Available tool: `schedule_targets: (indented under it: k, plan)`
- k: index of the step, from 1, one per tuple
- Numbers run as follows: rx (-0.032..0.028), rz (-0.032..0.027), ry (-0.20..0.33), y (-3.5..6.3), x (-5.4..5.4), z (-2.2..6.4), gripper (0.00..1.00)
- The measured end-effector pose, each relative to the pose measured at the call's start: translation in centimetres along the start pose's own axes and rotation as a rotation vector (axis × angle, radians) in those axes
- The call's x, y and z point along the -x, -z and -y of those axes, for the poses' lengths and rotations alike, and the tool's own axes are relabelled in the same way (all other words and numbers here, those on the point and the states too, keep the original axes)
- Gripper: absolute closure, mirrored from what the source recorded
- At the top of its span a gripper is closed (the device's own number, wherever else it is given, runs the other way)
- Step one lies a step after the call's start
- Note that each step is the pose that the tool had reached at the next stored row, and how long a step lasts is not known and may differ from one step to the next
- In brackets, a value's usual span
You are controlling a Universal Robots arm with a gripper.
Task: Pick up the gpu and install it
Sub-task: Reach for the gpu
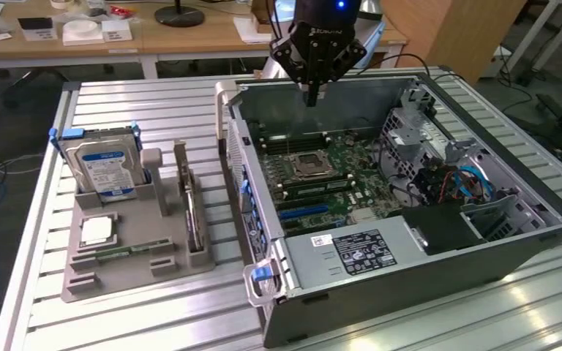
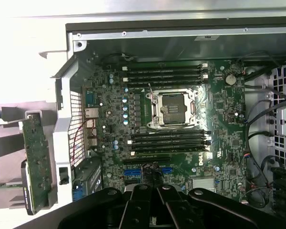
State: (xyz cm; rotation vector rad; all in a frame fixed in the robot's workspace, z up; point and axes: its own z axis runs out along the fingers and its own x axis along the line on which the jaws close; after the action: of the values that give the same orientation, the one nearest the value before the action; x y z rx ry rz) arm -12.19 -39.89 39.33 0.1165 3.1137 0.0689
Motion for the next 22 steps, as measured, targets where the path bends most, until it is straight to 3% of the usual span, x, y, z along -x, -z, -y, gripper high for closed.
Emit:
schedule_targets:
  k: [22]
  plan:
    - [0.0, 0.0001, -0.002, 0.02, -3.4, 0.26, 0.89]
